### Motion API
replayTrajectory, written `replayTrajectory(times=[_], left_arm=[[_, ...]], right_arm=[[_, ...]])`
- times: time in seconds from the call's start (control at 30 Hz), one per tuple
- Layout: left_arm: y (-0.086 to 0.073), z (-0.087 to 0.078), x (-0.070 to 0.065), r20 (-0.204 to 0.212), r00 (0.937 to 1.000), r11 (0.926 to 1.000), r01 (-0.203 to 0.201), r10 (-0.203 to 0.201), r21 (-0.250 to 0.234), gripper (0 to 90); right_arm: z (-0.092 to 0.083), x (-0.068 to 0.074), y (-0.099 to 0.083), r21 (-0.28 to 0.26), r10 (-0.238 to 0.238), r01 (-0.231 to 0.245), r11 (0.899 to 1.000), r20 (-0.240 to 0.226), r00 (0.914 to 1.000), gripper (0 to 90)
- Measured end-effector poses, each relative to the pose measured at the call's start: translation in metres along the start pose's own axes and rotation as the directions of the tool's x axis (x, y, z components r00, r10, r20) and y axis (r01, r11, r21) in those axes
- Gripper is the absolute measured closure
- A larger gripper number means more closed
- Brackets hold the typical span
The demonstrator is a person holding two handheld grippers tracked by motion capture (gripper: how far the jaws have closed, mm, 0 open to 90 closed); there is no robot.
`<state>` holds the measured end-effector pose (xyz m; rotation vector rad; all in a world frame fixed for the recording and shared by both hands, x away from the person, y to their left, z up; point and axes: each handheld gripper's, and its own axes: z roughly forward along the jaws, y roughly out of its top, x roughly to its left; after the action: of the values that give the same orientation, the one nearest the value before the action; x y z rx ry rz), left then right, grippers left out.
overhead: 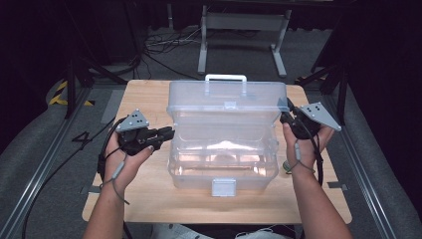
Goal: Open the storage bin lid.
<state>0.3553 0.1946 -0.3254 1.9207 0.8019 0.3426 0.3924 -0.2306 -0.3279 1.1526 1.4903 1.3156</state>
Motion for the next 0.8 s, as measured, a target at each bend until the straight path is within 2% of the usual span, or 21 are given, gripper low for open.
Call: replayTrajectory(times=[0.27, 0.37, 0.8], left_arm=[[-0.005, -0.007, -0.007, 0.02, 0.9997, 0.9995, -0.016, 0.015, 0.027, 77.6], [-0.009, -0.007, -0.01, 0.033, 0.9992, 0.9985, -0.023, 0.021, 0.05, 77.3], [-0.016, -0.009, -0.017, 0.077, 0.9965, 0.9952, -0.039, 0.032, 0.09, 76.9]], right_arm=[[0.008, -0.002, 0.008, 0.034, 0.021, -0.021, 0.999, 0.002, 0.9998, 78.8], [0.01, -0.002, 0.01, 0.031, 0.022, -0.022, 0.999, 0.008, 0.9997, 78.9], [0.019, -0.001, 0.016, 0.03, 0.013, -0.013, 0.999, 0.026, 0.9996, 78.8]])
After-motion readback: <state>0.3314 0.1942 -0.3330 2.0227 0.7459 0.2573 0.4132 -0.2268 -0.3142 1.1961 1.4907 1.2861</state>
